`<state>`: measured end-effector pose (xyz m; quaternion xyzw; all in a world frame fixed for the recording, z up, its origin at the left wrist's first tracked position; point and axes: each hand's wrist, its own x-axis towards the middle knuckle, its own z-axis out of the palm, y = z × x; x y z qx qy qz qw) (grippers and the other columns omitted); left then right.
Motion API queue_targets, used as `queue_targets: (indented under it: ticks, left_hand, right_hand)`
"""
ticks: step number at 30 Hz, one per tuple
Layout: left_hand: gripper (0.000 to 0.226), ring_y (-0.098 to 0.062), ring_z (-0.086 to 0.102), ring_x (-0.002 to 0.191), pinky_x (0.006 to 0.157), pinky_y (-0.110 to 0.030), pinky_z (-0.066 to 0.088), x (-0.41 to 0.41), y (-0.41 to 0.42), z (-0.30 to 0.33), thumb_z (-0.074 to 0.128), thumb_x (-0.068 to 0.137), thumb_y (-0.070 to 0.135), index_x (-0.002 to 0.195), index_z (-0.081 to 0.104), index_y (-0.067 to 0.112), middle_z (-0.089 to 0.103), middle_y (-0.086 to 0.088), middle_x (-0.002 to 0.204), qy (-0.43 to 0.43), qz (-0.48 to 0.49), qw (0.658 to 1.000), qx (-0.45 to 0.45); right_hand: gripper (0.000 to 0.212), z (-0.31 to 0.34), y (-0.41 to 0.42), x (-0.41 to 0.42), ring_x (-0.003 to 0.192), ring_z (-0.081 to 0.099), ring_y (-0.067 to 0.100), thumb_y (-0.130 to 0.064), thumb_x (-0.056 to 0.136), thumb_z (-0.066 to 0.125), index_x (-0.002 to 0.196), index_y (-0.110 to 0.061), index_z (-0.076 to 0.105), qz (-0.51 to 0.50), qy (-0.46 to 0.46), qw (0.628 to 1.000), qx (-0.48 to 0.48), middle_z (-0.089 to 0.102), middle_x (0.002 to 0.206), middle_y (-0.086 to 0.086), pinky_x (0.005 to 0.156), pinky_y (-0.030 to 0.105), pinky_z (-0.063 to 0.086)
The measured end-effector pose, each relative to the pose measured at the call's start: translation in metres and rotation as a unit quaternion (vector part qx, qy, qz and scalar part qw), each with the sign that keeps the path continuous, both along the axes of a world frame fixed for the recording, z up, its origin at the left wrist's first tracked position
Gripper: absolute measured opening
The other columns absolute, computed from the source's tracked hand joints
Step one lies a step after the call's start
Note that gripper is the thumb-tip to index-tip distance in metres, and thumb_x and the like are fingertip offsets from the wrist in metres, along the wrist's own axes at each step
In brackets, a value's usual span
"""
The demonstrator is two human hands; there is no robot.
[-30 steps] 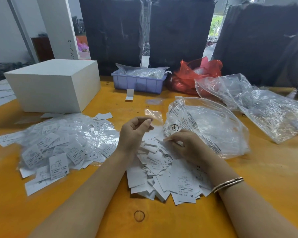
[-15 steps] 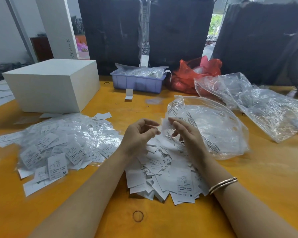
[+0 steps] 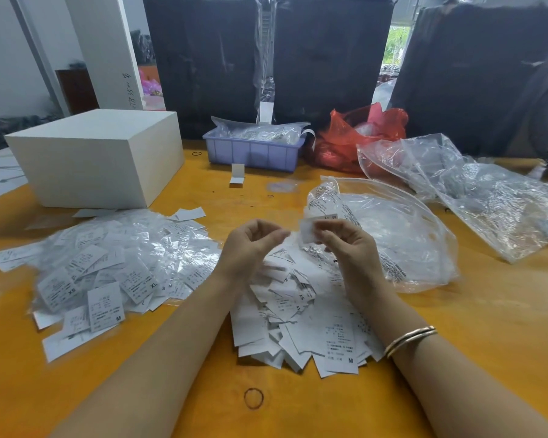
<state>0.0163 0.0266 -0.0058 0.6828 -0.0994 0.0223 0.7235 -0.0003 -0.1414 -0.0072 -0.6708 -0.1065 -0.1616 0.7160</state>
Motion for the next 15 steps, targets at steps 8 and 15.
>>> queue_targets:
  ticks: [8, 15]
  left_hand:
    - [0.008, 0.005, 0.061, 0.063, 0.058, -0.007, 0.044, -0.0020, 0.0001, 0.0031, 0.065, 0.086, 0.009, 0.086, 0.067, 0.017, 0.070, 0.008, 0.070, -0.015, 0.030, 0.999, -0.020]
    - [0.004, -0.004, 0.063, 0.072, 0.066, -0.013, 0.049, -0.0024, 0.0021, -0.0002, 0.070, 0.083, 0.021, 0.079, 0.070, 0.023, 0.070, 0.006, 0.074, -0.091, 0.052, 0.989, 0.100]
  right_hand:
    - [0.051, -0.0031, -0.0051, 0.0064, 0.082, 0.066, 0.015, 0.012, 0.083, 0.057, 0.112, -0.028, 0.046, -0.007, 0.030, 0.992, 0.119, 0.060, 0.090, 0.003, 0.069, 0.022, 0.053]
    - [0.031, 0.0040, -0.0095, 0.0048, 0.083, 0.067, 0.014, 0.004, 0.087, 0.054, 0.081, -0.021, 0.071, -0.034, 0.019, 0.984, 0.171, 0.071, 0.080, -0.003, 0.067, 0.021, 0.053]
